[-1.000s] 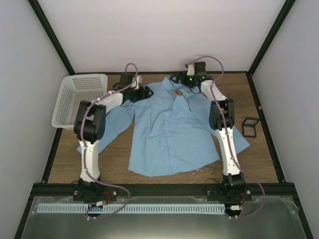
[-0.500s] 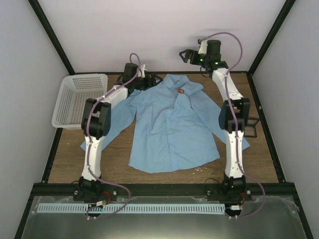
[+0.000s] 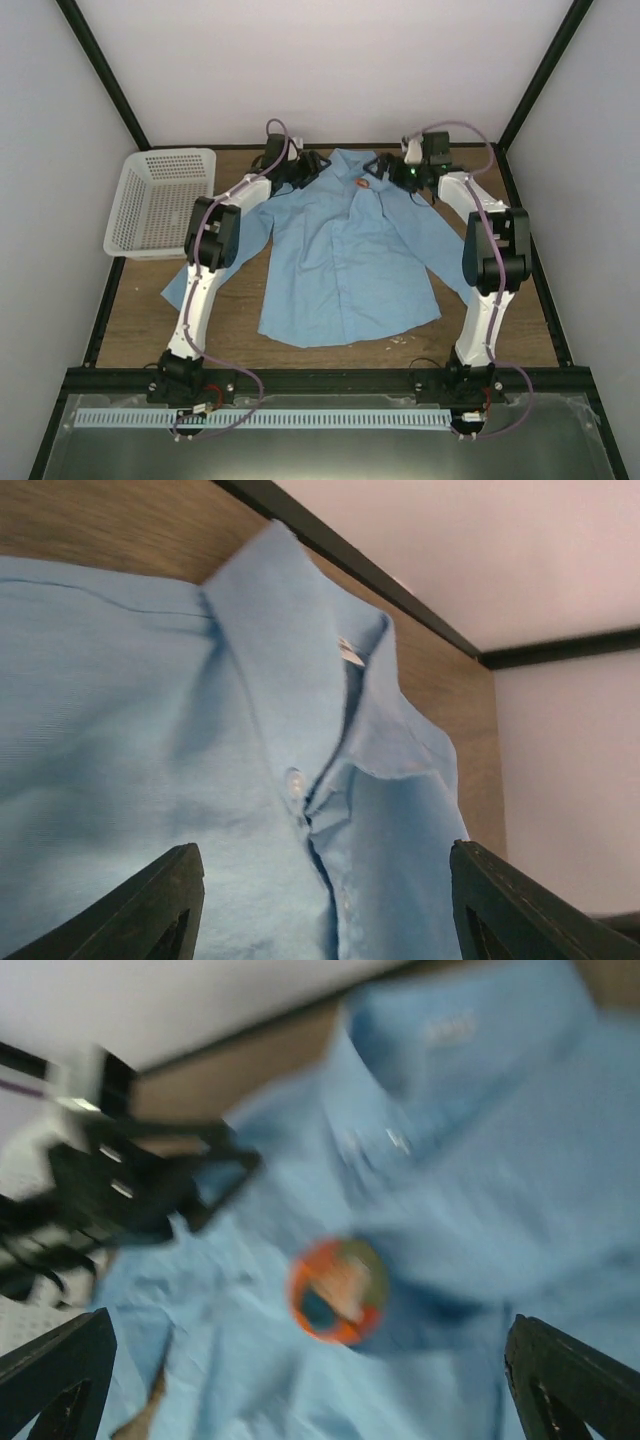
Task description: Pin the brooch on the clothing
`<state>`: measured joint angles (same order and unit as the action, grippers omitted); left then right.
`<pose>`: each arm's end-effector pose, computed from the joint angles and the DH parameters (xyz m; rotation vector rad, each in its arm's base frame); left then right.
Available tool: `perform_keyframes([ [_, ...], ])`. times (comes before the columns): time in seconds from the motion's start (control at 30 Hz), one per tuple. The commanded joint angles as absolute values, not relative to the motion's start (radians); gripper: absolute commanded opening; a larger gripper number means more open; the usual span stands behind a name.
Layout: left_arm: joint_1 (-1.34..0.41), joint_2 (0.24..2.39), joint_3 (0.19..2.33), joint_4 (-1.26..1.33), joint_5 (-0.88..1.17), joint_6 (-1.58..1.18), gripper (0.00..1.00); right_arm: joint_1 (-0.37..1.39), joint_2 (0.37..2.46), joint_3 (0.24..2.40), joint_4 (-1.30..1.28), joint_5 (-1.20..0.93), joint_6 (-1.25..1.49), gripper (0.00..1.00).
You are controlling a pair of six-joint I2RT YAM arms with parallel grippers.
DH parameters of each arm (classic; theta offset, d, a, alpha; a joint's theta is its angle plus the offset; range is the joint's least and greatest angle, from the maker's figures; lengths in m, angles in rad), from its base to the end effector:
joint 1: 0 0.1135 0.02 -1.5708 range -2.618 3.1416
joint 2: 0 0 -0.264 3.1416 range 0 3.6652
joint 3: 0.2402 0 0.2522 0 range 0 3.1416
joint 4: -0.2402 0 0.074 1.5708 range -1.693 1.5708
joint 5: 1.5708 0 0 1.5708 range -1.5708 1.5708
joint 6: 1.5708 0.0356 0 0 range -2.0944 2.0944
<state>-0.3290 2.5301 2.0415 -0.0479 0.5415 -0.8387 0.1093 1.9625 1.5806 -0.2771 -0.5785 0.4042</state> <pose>0.5339 -0.2017 0.1496 -0.2243 2.2749 -1.2309 0.4477 0.0687 0.2583 0.0058 2.2602 0.9222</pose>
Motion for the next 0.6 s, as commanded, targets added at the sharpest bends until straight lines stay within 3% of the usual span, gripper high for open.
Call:
perform_keyframes([
  [0.0, -0.285, 2.583, 2.056, -0.078, 0.529, -0.974, 0.68, 0.07, 2.008, 1.488, -0.208, -0.662, 0.439, 1.0],
  [0.3, -0.203, 2.61, 2.012, -0.096, 0.527, -0.985, 0.68, 0.003, 2.152, 1.446, -0.158, -0.579, 0.426, 1.0],
  [0.57, -0.128, 2.647, 2.092, -0.103, 0.568, -0.944, 0.68, -0.127, 2.142, 1.298, -0.105, -0.518, 0.441, 1.0],
])
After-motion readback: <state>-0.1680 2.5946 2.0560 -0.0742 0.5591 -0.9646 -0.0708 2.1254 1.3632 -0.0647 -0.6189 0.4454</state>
